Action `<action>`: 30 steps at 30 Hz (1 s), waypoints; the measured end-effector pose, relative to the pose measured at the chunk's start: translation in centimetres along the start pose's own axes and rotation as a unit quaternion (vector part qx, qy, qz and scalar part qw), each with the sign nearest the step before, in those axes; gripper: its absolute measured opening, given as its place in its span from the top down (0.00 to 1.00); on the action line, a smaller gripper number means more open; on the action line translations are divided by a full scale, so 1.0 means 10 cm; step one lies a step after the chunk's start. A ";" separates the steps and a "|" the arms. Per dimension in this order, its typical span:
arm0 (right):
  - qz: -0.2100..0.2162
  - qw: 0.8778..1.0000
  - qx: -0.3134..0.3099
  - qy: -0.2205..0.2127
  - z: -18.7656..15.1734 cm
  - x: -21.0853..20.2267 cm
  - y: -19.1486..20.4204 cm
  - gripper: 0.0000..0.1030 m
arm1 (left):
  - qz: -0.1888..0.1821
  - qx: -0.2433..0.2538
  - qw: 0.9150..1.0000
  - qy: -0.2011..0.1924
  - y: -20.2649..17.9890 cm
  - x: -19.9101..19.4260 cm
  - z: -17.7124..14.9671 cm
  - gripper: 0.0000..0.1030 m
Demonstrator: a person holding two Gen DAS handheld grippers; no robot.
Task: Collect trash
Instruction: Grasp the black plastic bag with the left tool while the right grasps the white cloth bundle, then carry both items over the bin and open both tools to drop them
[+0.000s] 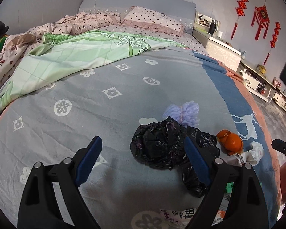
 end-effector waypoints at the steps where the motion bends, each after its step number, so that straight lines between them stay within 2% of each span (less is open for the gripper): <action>1: -0.001 1.000 -0.001 0.004 -0.02 0.04 0.01 0.28 | -0.002 -0.002 1.000 0.003 0.01 0.05 -0.02 0.19; 6: -0.003 1.000 -0.006 0.024 -0.09 0.24 0.05 0.28 | -0.019 -0.005 1.000 0.016 -0.02 0.25 -0.10 0.23; 9: 0.003 0.999 -0.014 0.036 -0.17 0.30 0.10 0.31 | -0.033 0.004 0.999 0.025 -0.11 0.32 -0.16 0.37; 13: -0.001 0.998 -0.038 0.040 -0.25 0.33 0.18 0.44 | -0.053 0.021 0.998 0.027 -0.23 0.35 -0.22 0.62; 14: 0.000 0.998 -0.040 0.040 -0.25 0.34 0.20 0.46 | -0.054 0.025 0.998 0.024 -0.25 0.34 -0.22 0.66; 16: 0.007 0.998 -0.044 0.043 -0.27 0.36 0.25 0.60 | -0.055 0.026 0.998 0.018 -0.28 0.31 -0.21 0.70; 24: 0.002 0.998 -0.063 0.024 -0.25 0.29 0.36 0.70 | -0.058 0.005 0.998 0.008 -0.15 0.17 -0.11 0.74; 30: 0.010 0.998 -0.056 -0.008 -0.11 -0.01 0.37 0.70 | -0.047 0.007 0.999 -0.012 -0.07 -0.08 0.05 0.74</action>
Point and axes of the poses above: each gripper's, at about its wrist camera, not at the fingertips, and x roughly the way its jaws point, y to its left, z to its top, the point moved 6 cm from there along x, roughly the way its jaws point, and after that the axes turned 9 degrees about -y, right-handed, at the moved point
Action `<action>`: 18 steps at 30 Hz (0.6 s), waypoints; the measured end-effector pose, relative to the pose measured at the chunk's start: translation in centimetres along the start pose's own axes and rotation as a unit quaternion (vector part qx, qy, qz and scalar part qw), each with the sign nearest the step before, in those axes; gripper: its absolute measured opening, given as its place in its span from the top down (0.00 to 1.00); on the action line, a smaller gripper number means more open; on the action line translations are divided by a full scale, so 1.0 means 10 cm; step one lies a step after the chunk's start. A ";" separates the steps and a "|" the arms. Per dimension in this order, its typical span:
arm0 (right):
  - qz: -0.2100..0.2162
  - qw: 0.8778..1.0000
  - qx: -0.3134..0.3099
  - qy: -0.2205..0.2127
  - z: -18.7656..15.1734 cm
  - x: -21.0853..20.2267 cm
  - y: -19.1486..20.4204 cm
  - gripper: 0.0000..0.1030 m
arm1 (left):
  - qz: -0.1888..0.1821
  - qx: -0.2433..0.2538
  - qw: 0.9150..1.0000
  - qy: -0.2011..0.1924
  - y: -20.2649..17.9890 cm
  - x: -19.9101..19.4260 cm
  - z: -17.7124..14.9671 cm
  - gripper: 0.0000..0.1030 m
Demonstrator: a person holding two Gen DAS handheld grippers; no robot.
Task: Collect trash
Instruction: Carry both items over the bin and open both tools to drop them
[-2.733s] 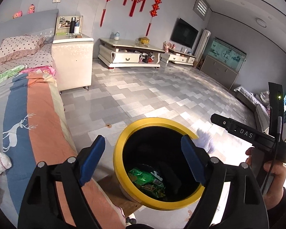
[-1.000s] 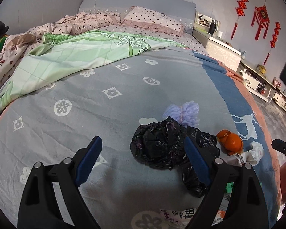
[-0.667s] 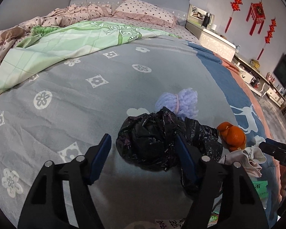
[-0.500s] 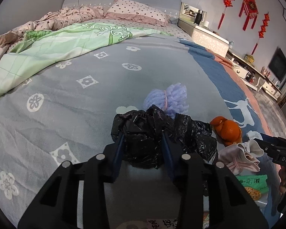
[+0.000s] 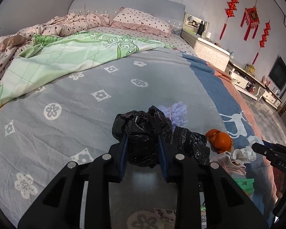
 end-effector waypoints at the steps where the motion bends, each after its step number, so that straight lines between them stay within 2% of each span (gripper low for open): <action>1: 0.001 1.000 0.003 -0.008 0.03 -0.08 -0.01 0.70 | 0.002 0.002 1.000 -0.004 -0.01 -0.05 0.03 0.74; 9: 0.015 0.997 0.032 -0.075 0.35 -0.94 -0.15 0.70 | -0.008 0.020 0.999 -0.046 -0.34 -0.66 0.39 0.74; 18: -0.012 0.985 0.042 -0.168 0.63 -2.17 -0.54 0.70 | -0.060 0.058 0.991 -0.101 -1.29 -1.42 0.80 0.74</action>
Point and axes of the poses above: each gripper's, at about its wrist camera, not at the fingertips, and x roughly the way its jaws point, y to its left, z to its top, the point moved 6 cm from there along x, roughly the way its jaws point, and after that the axes turned 9 degrees about -y, right-handed, at the moved point
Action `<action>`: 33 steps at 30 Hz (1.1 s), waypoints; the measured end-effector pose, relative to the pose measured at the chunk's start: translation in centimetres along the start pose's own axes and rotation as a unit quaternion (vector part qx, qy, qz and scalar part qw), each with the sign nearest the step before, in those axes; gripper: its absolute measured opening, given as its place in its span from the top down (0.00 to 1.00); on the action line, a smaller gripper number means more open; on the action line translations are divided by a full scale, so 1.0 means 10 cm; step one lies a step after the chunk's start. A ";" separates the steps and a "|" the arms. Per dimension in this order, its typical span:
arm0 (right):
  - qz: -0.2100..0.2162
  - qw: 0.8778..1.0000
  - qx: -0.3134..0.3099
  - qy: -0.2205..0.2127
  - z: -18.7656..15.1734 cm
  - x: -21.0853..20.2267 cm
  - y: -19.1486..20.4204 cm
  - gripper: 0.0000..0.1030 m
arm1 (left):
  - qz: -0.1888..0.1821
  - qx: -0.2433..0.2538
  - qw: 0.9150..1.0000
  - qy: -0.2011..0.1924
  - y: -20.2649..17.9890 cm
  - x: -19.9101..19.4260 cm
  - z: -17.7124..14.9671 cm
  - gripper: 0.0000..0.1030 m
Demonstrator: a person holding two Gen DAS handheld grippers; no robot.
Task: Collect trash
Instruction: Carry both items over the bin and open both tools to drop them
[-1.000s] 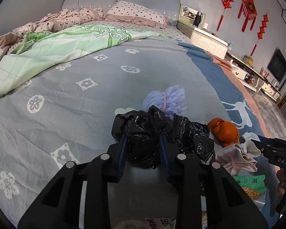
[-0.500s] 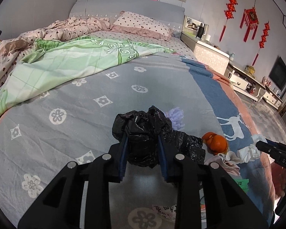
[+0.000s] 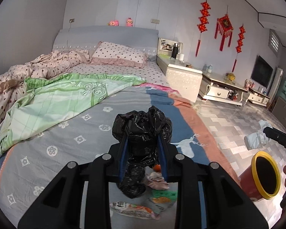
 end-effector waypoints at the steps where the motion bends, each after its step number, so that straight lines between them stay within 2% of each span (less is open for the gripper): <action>1: -0.004 1.000 0.001 -0.008 0.05 -0.11 -0.07 0.70 | -0.011 0.001 1.000 -0.003 -0.13 -0.04 0.05 0.74; 9: -0.066 0.995 0.030 -0.064 0.34 -0.97 -0.82 0.70 | -0.084 0.031 0.996 -0.019 -1.24 -0.27 0.34 0.74; 16: -0.139 0.985 0.058 -0.086 0.33 -1.54 -1.61 0.70 | -0.153 0.058 0.986 -0.006 -2.31 -0.30 0.30 0.74; 24: -0.198 0.971 0.111 -0.077 -0.03 -1.83 -2.42 0.69 | -0.223 0.096 0.969 0.035 -3.54 -0.14 -0.16 0.73; 33: -0.252 0.955 0.154 -0.037 -0.58 -1.74 -3.10 0.69 | -0.271 0.122 0.950 0.093 -4.57 0.20 -0.87 0.73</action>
Point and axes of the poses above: each gripper's, at about its wrist camera, not at the fingertips, and x roughly the way its jaws point, y to its left, z to its top, the point moved 6 cm from there along x, roughly the way its jaws point, and after that the axes turned 9 degrees about -y, right-handed, at the moved point
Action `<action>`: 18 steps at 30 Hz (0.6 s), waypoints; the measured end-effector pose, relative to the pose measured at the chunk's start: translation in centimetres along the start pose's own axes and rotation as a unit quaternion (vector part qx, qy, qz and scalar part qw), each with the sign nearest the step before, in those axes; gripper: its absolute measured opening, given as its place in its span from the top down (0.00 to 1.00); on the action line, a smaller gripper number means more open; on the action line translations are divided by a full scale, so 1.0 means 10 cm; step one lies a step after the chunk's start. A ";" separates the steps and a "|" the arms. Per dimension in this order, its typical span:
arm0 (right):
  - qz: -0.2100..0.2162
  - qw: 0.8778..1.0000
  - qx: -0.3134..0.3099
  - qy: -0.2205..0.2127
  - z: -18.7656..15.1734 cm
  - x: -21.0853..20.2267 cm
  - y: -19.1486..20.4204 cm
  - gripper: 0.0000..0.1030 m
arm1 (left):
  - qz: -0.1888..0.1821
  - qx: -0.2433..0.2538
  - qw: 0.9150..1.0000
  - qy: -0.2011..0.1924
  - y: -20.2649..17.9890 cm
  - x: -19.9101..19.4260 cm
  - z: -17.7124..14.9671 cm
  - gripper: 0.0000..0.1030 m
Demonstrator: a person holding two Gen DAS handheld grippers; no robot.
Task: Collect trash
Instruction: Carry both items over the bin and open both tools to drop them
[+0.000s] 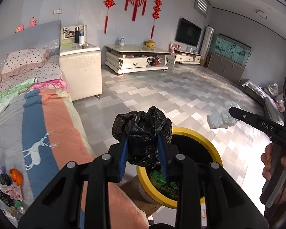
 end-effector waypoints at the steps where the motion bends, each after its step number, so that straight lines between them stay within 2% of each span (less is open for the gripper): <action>1: -0.008 1.000 0.001 0.006 -0.05 0.06 -0.05 0.69 | -0.005 -0.001 1.000 0.008 -0.07 0.10 -0.05 0.73; 6: -0.030 0.999 0.014 0.034 -0.29 0.33 -0.27 0.68 | -0.021 -0.009 0.999 0.038 -0.25 0.43 -0.38 0.72; 11: -0.048 0.998 0.024 0.044 -0.41 0.42 -0.42 0.67 | -0.033 -0.018 0.998 0.054 -0.35 0.65 -0.55 0.70; 13: -0.044 0.998 0.027 0.047 -0.43 0.43 -0.44 0.64 | -0.036 -0.022 0.998 0.055 -0.33 0.67 -0.57 0.65; 15: -0.048 0.997 0.028 0.047 -0.44 0.43 -0.46 0.62 | -0.034 -0.024 0.998 0.052 -0.32 0.70 -0.56 0.56; 16: -0.049 0.997 0.028 0.045 -0.44 0.42 -0.47 0.57 | -0.035 -0.027 0.998 0.050 -0.32 0.71 -0.55 0.51; 18: -0.052 0.997 0.033 0.043 -0.44 0.41 -0.51 0.52 | -0.035 -0.027 0.998 0.048 -0.26 0.67 -0.53 0.50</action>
Point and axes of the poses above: each gripper's, at about its wrist camera, not at the fingertips, and x roughly the way its jaws point, y to its left, z to its top, the point moved 6 cm from there along x, roughly the way its jaws point, and after that the axes turned 9 degrees about -y, right-handed, at the moved point
